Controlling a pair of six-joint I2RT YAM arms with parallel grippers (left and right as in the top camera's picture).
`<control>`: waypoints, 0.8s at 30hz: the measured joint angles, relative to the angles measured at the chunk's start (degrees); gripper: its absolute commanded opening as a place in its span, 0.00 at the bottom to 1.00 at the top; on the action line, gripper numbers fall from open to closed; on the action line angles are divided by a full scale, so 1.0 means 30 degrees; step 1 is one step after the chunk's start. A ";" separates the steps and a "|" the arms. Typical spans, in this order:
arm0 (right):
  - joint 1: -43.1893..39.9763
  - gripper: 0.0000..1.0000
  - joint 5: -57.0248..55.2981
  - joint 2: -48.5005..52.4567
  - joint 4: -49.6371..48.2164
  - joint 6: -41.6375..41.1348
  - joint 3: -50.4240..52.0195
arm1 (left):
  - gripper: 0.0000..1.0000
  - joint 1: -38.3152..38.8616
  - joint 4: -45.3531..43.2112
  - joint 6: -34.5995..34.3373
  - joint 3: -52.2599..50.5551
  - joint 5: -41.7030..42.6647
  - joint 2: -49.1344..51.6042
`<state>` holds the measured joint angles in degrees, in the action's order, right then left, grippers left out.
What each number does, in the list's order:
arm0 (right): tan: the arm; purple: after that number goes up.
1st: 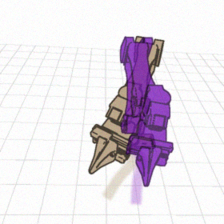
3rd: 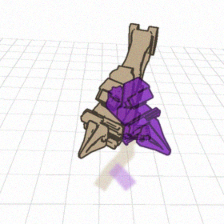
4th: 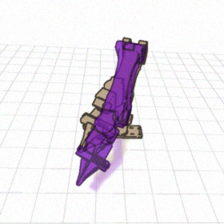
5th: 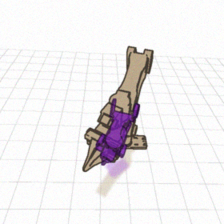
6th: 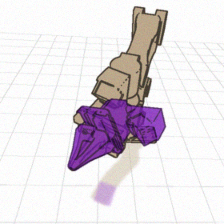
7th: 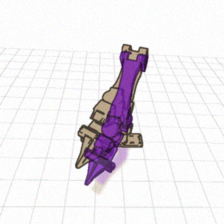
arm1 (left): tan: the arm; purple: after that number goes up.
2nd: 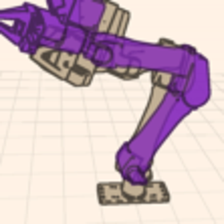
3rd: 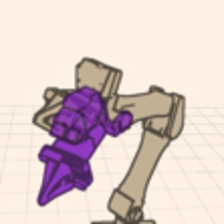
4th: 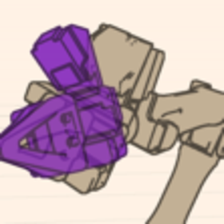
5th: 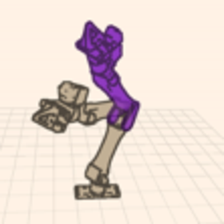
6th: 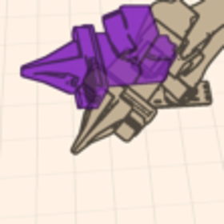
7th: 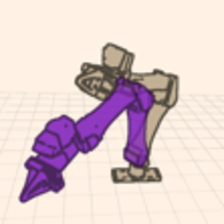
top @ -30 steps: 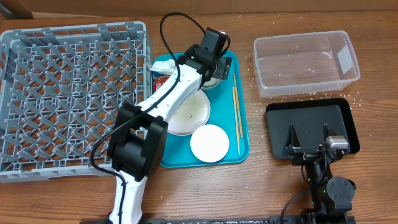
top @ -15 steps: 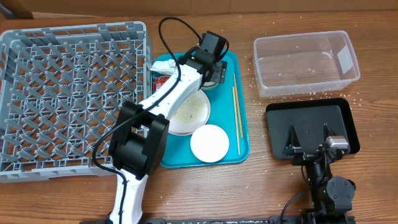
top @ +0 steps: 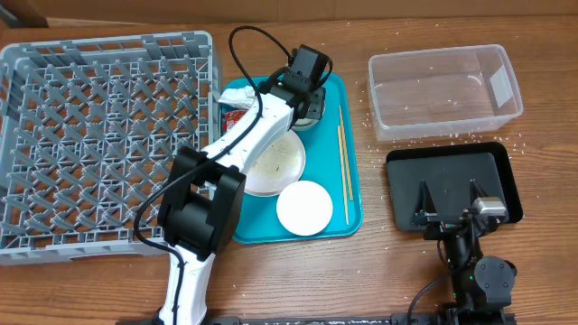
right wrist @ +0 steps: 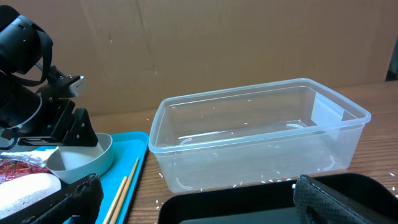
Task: Sort waste into correct bins and load items into the dishwasher
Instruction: 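Grasp the white cup with the left gripper and lift it, then carry the white cup left and place it in the dish rack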
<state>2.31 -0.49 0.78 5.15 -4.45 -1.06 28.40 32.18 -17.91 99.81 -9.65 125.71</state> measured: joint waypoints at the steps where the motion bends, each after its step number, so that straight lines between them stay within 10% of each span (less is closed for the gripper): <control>1: 0.0000 1.00 0.0000 0.0000 0.0000 0.0000 0.0000 | 0.61 0.0000 0.0073 0.0000 0.0058 0.0000 0.0000; 24: 0.0000 1.00 0.0000 0.0000 0.0000 0.0000 0.0000 | 0.52 -0.4044 0.7293 0.0080 0.3147 -0.3810 -0.6856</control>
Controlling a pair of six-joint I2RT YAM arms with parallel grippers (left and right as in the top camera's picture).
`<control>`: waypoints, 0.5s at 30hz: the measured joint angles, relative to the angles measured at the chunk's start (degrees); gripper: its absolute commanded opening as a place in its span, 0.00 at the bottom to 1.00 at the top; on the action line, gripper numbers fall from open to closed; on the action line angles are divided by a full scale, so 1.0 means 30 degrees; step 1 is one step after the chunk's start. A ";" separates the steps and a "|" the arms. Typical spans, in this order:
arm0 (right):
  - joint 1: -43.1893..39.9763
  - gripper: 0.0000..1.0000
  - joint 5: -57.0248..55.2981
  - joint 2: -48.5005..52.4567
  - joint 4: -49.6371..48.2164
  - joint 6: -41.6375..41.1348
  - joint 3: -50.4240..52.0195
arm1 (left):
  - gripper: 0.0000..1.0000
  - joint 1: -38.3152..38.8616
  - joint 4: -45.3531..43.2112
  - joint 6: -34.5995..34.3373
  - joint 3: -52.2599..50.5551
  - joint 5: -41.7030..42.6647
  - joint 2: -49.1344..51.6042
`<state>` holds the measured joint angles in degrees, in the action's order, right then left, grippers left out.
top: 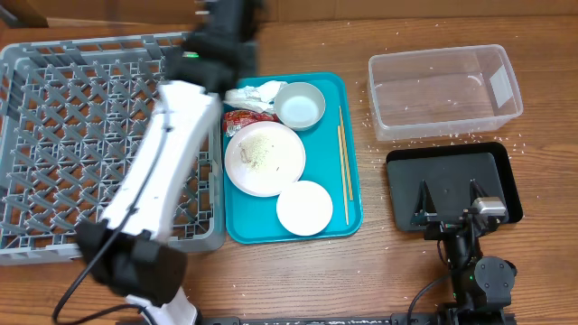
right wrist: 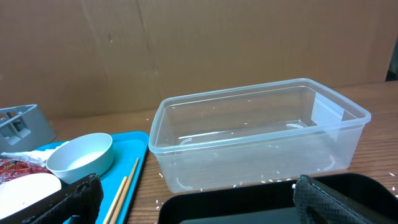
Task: Sort waste into correct bins and load items into the dishwasher
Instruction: 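Carry the white cup left and place it in the dish rack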
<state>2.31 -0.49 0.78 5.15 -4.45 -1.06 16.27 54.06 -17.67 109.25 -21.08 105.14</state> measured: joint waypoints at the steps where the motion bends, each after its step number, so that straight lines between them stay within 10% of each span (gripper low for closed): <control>1: 0.0000 1.00 0.0000 0.0000 0.0007 0.0000 0.0000 | 0.52 -0.0801 0.0597 0.0007 0.0022 -0.0342 -0.0262; 15: 0.0000 1.00 0.0000 0.0000 0.0000 0.0007 0.0000 | 0.56 -0.9646 0.1530 0.1013 0.0080 0.2433 0.1661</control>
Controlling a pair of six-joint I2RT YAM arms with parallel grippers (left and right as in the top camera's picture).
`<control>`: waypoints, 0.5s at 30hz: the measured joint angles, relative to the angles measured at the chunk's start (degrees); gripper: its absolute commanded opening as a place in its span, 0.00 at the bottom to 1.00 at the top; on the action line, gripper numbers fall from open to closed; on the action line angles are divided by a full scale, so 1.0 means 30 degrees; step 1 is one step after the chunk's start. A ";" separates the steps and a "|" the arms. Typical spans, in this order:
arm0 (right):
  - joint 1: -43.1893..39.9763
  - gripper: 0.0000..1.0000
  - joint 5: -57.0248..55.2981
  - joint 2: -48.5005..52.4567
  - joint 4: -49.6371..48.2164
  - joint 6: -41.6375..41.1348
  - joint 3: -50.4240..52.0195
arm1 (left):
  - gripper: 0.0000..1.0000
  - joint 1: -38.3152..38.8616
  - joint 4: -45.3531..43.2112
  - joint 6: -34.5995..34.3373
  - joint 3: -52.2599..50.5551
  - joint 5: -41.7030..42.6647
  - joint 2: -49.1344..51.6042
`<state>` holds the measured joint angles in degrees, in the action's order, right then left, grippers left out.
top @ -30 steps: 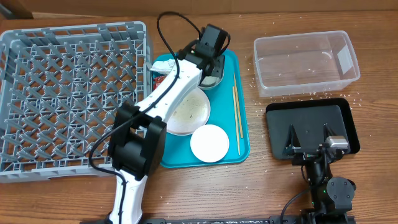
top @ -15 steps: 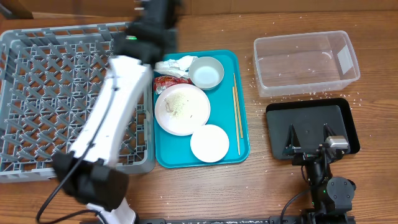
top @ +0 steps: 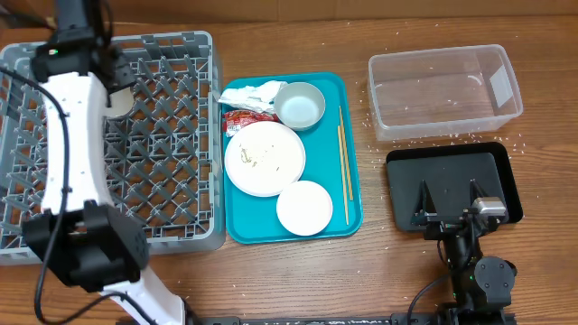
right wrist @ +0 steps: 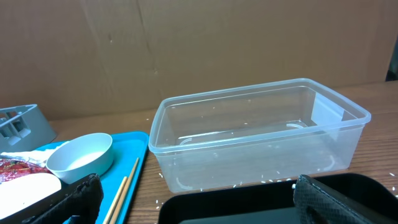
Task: Sort waste into correct bins and load items into the dishwasher
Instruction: 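Carry the white cup left and place it in the dish rack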
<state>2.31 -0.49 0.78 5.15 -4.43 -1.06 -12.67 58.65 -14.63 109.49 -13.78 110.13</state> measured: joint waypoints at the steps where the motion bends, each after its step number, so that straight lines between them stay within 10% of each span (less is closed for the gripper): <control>1: 0.0000 1.00 0.0007 0.0000 0.0007 -0.0007 0.0000 | 0.57 -0.0423 -0.0219 0.0160 0.0000 0.0503 0.0393; 7: 0.0000 1.00 0.0015 0.0000 0.0007 -0.0007 0.0000 | 0.66 -0.2637 -0.1610 0.1902 0.0000 0.3424 0.2477; 11: 0.0000 1.00 0.0000 0.0000 0.0000 -0.0015 0.0000 | 1.00 -0.3410 -0.1880 0.2710 0.0000 0.4721 0.3249; 15: -0.0007 1.00 0.0000 0.0000 0.0000 -0.0015 0.0000 | 1.00 -0.3490 -0.1880 0.2900 0.0000 0.5260 0.3468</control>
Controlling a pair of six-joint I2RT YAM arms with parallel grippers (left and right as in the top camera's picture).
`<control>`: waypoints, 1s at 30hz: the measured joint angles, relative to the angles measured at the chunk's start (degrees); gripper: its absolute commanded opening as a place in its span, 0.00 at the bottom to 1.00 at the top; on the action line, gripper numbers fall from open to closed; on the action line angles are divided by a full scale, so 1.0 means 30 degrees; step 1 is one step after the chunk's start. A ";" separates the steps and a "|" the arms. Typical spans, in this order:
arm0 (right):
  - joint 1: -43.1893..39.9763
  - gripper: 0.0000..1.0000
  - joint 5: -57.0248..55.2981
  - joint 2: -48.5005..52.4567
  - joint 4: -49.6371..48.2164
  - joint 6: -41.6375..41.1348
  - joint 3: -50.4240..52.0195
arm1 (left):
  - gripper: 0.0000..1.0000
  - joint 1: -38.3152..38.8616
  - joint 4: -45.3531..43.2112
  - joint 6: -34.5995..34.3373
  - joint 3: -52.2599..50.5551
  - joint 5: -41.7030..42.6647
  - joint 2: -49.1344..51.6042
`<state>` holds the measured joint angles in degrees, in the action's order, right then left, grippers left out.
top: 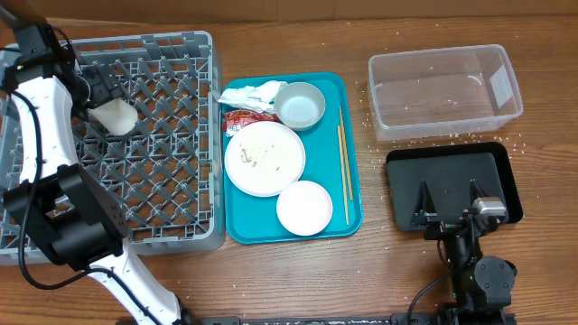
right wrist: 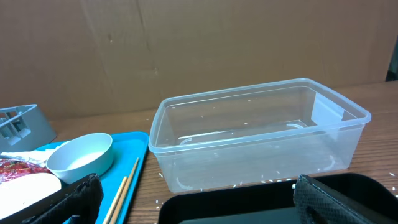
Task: Sort waste into correct bins and load items into the dishwasher
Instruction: 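Carry the white cup left and place it in the dish rack, then return the left gripper to the tray and grasp the grey bowl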
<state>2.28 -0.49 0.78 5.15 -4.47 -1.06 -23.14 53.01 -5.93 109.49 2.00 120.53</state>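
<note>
My left gripper point(top: 107, 90) reaches over the far left of the grey dish rack point(top: 163, 54), shut on a white bowl point(top: 116, 118) that sits tilted among the rack's pegs. On the teal tray point(top: 354, 90) lie another small bowl point(top: 300, 105), a plate with food scraps point(top: 265, 158), a small white plate point(top: 304, 208), chopsticks point(top: 344, 171), a crumpled napkin point(top: 253, 92) and a red wrapper point(top: 238, 120). My right gripper point(right wrist: 199, 208) rests open and empty above the black bin point(top: 452, 167).
A clear plastic bin point(right wrist: 261, 130) stands behind the black bin at the right. Rice grains are scattered on the wood around both bins. The left arm runs along the rack's left side.
My left gripper has moved a little left and toward me over the rack, and the white bowl now sits lower among the pegs. The right arm has not moved.
My left gripper was first at the small bowl on the tray's far end. Then it was over the rack's far edge, with one bowl left on the tray. Then it held a white bowl over the rack's left part, where the bowl now sits.
</note>
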 measured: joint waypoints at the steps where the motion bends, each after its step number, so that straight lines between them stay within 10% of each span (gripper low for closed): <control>1: 0.0007 1.00 0.0000 0.0000 0.0000 0.0007 0.0000 | 1.00 0.0007 0.0015 0.0051 0.0000 0.0095 0.0000; 18: 0.0007 1.00 0.0000 0.0000 0.0000 0.0007 0.0000 | 0.92 0.1086 0.0240 -0.0546 0.0175 0.6477 -0.6360; 30: 0.0000 1.00 0.0007 0.0000 0.0007 0.0007 0.0000 | 0.68 1.0564 0.1311 -0.0313 0.0073 0.9187 -0.4641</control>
<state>2.28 -0.47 0.78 5.17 -4.45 -1.06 8.56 56.95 -6.87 109.71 29.56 106.61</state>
